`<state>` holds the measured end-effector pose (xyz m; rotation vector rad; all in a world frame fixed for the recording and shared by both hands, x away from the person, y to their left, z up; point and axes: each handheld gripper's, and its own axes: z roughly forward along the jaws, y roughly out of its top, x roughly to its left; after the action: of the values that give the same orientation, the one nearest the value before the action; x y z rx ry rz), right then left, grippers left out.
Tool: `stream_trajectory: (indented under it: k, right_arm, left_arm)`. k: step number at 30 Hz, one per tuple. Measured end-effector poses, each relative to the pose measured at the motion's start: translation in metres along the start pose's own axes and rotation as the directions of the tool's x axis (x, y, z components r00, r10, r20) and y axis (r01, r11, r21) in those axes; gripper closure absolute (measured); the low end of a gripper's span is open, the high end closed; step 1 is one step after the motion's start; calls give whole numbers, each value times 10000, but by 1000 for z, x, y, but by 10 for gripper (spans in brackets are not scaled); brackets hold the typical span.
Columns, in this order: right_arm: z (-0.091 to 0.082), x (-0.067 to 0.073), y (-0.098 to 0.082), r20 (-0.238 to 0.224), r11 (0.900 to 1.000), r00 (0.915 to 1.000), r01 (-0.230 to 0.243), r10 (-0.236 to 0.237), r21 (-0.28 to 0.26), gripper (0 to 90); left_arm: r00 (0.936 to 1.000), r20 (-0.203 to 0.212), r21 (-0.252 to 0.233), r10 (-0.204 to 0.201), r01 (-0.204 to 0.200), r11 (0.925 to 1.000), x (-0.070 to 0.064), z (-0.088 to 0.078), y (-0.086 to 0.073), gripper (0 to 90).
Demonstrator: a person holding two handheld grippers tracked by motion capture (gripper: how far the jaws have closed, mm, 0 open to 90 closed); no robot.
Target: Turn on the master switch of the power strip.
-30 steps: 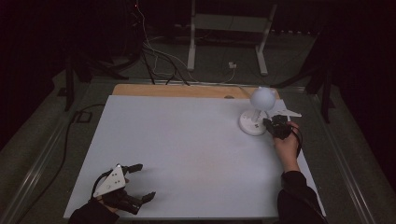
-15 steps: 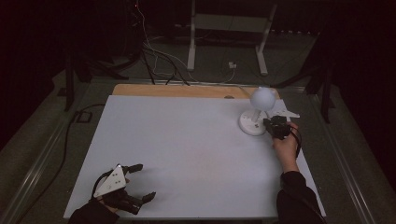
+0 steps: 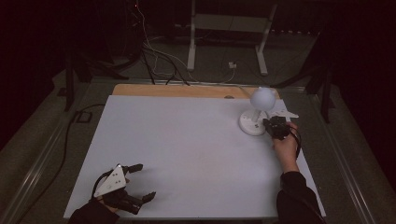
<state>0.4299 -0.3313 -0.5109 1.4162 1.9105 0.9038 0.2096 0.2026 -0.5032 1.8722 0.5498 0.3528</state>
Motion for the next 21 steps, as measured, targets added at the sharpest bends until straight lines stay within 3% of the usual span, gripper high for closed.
stream_trajectory:
  k: [9, 10, 21]
  right_arm:
    - [1, -2, 3, -192, 9995, 9997, 125, -120, 279, 900]
    - [1, -1, 3, -151, 9991, 9994, 304, -299, 297, 900]
    - [1, -1, 5, -164, 9992, 9997, 167, -161, 375, 900]
  left_arm:
    - [10000, -21, -13, -6, 6, 10000, 0, 0, 0, 0]
    - [10000, -1, -11, 1, -1, 10000, 0, 0, 0, 0]
    - [10000, -37, -39, -38, 38, 10000, 1, 0, 0, 0]
